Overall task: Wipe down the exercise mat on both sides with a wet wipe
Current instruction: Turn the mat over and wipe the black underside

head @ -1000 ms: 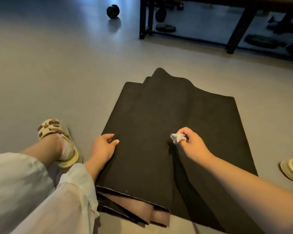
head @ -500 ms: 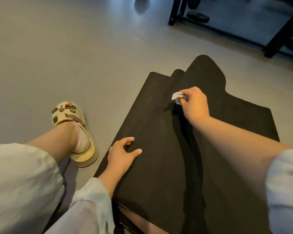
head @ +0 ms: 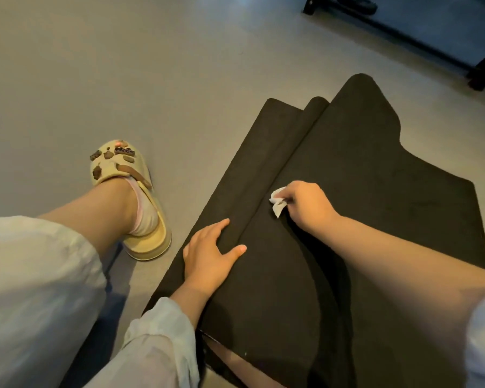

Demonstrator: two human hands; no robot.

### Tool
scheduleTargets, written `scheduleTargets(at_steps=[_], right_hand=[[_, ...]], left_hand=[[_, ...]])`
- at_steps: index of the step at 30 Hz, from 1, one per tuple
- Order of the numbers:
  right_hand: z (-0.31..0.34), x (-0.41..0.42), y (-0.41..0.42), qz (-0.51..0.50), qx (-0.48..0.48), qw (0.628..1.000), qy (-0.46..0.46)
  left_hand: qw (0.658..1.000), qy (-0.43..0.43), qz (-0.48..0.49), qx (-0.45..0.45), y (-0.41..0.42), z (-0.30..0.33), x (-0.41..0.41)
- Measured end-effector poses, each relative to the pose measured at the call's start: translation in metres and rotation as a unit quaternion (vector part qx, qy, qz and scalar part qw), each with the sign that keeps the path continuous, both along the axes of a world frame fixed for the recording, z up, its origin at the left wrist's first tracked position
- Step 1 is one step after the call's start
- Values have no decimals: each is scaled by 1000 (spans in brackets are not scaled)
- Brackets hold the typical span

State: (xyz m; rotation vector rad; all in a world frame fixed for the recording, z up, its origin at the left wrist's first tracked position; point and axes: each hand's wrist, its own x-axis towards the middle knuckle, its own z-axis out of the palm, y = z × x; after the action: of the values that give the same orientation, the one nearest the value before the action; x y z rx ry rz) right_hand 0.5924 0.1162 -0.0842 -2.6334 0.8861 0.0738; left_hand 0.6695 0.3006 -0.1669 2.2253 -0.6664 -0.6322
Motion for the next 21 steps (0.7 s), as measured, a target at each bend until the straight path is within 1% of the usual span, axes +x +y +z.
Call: scheduleTargets(at_steps=[2, 5, 7, 9, 11, 13, 14, 16, 17, 18, 19, 21], right_hand=[[-2, -15, 19, 79, 1, 997, 1], [3, -33, 36, 199, 18, 979, 38], [18, -35, 34, 220, 35, 975, 1], [35, -27, 22, 171, 2, 982, -82], [48, -12, 2, 73, -54, 985, -147], [54, 4, -22, -39, -75, 985, -151], [53, 10, -34, -94, -62, 983, -142], [45, 20, -49, -202, 7, 972, -118], [38, 20, -48, -217, 21, 972, -89], [28, 19, -41, -195, 15, 979, -54], [20, 17, -29, -154, 4, 988, -30], [6, 9, 1, -72, -9, 997, -15]], left_hand=[[1000, -4, 0, 5, 0, 0, -1], [1000, 3, 3, 2, 1, 1, -1], [999, 41, 14, -9, 0, 5, 1], [997, 75, 24, -18, 1, 8, 2], [996, 81, 24, -16, 1, 9, 2], [996, 80, 19, -15, 1, 9, 1], [996, 84, 18, -16, 1, 9, 2], [996, 91, 20, -18, 1, 9, 2], [996, 89, 19, -18, 1, 9, 2], [996, 83, 18, -17, 1, 9, 2], [997, 75, 16, -15, 1, 8, 2], [999, 52, 9, -4, 0, 8, 1]])
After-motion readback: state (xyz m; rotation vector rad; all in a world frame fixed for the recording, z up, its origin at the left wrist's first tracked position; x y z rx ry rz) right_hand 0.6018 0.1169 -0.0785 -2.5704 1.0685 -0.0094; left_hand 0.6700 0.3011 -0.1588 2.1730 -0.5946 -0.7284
